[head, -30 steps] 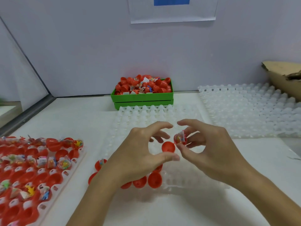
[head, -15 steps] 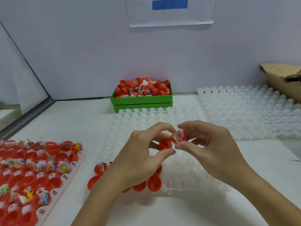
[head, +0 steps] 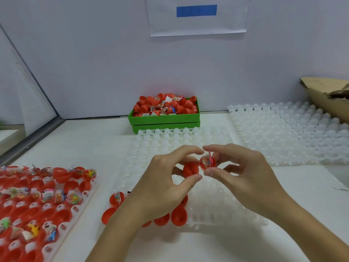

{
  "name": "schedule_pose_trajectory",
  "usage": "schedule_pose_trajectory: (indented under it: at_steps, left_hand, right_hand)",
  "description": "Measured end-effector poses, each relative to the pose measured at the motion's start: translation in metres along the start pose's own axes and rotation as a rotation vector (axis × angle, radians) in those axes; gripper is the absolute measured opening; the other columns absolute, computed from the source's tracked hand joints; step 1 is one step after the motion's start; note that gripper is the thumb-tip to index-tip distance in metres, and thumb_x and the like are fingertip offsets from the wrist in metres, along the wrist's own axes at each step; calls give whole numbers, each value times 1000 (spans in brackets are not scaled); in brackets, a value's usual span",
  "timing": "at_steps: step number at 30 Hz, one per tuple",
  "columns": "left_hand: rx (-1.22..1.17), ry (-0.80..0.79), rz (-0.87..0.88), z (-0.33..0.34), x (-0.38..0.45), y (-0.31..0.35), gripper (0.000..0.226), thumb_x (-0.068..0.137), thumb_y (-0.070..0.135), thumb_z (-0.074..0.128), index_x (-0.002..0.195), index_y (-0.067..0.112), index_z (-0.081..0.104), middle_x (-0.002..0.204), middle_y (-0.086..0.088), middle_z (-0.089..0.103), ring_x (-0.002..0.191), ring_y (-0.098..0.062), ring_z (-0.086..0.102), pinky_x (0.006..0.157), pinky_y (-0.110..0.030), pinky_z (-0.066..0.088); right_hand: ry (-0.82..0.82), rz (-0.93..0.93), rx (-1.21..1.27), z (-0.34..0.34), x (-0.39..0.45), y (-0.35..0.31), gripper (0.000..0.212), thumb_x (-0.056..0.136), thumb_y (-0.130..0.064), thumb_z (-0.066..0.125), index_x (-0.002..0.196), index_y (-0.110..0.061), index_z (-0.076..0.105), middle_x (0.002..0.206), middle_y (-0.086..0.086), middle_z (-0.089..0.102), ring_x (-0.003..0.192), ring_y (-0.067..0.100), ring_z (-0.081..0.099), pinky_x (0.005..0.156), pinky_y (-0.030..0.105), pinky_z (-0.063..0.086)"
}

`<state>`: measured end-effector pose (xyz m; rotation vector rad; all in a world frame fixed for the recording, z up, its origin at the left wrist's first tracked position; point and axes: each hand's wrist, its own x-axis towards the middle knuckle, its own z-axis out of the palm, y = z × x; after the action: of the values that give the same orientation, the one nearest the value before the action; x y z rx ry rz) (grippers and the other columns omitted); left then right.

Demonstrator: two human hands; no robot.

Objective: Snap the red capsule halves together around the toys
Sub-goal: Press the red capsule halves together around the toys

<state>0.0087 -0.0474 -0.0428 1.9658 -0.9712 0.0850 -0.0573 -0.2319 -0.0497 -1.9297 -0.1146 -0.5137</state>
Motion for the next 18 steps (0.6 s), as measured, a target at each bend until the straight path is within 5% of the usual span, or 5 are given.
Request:
schedule_pose_trajectory:
  at_steps: [4,9,14,18]
  left_hand:
    - [-18,2,-36,1,0,0,52,82,29,73,122,53,50,99,24,66,104,4,62,78,-3,48]
    - [-185,67,-48,1,2,1,33,84,16,76,105,35,59,95,13,67,99,-9,66,78,-13,53]
    - [-319,76,-80,3,2,1,20,81,20,74,96,25,61,94,6,68,97,-18,68,85,-29,58]
    - [-281,99,-114,4,3,1,32,82,14,79,104,29,62,95,12,68,98,-11,67,83,-22,56]
  right_hand:
    - [13,40,27,1,1,0,49,70,-23,84,115,-34,69,87,-10,72,85,10,72,73,24,58]
    - [-5,200,331,1,3,0,36,60,-35,82,94,-26,79,92,-2,77,88,14,75,75,17,56]
    - [-52,209,475,5,1,-1,26,72,-13,79,95,-24,77,100,0,77,93,16,74,75,14,54]
    - [19,173,426,4,3,1,33,76,5,76,91,-24,77,93,3,78,85,20,76,72,17,56]
